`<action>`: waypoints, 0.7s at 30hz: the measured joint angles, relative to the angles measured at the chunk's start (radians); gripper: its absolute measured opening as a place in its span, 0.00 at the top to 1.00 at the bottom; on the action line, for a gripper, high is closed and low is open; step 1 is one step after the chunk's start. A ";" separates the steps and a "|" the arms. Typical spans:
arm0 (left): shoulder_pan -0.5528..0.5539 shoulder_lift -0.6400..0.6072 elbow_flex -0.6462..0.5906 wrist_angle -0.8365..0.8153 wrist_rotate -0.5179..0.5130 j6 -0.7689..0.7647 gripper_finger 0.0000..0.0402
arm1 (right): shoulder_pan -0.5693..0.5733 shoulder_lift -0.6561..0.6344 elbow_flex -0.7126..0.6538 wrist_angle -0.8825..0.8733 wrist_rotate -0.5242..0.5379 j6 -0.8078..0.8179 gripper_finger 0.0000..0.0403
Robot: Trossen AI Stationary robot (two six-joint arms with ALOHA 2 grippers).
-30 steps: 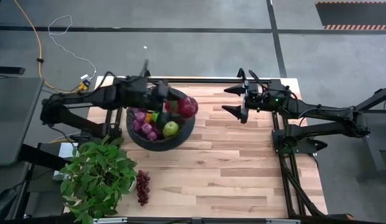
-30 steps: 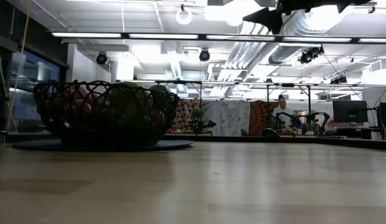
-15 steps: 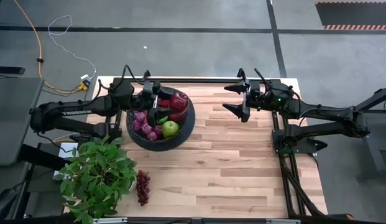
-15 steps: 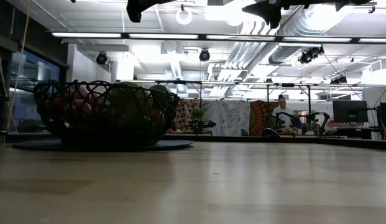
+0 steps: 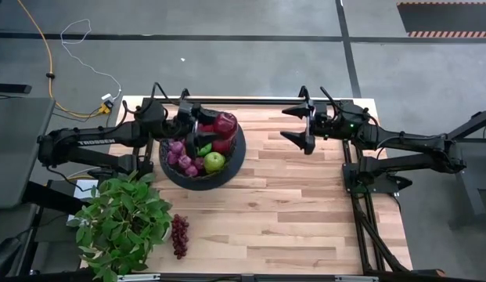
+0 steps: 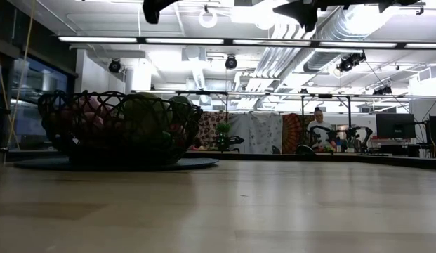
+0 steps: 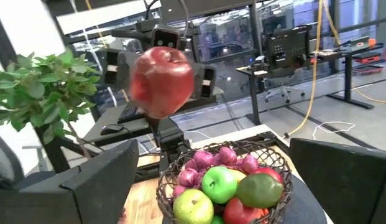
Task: Build produce basket
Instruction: Put the red apple into the wire basket
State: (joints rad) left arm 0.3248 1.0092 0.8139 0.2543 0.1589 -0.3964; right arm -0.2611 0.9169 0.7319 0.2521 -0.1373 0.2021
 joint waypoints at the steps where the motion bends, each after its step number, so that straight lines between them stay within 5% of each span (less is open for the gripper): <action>1: 0.000 0.000 0.000 0.000 -0.009 0.003 0.19 | 0.000 0.000 0.000 0.000 -0.010 -0.001 0.01; 14: 0.000 0.000 0.000 -0.003 -0.031 -0.015 0.19 | 0.000 0.000 0.000 0.000 -0.040 0.003 0.01; 18: 0.010 0.001 0.028 -0.062 -0.149 -0.029 0.19 | 0.000 0.000 0.000 0.000 -0.039 0.004 0.01; 21: 0.043 0.002 0.114 -0.282 -0.270 0.000 0.19 | 0.000 0.000 0.000 0.000 -0.039 0.006 0.01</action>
State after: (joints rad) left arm 0.3676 1.0113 0.9281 -0.0280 -0.1111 -0.3962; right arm -0.2607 0.9171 0.7319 0.2516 -0.1761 0.2081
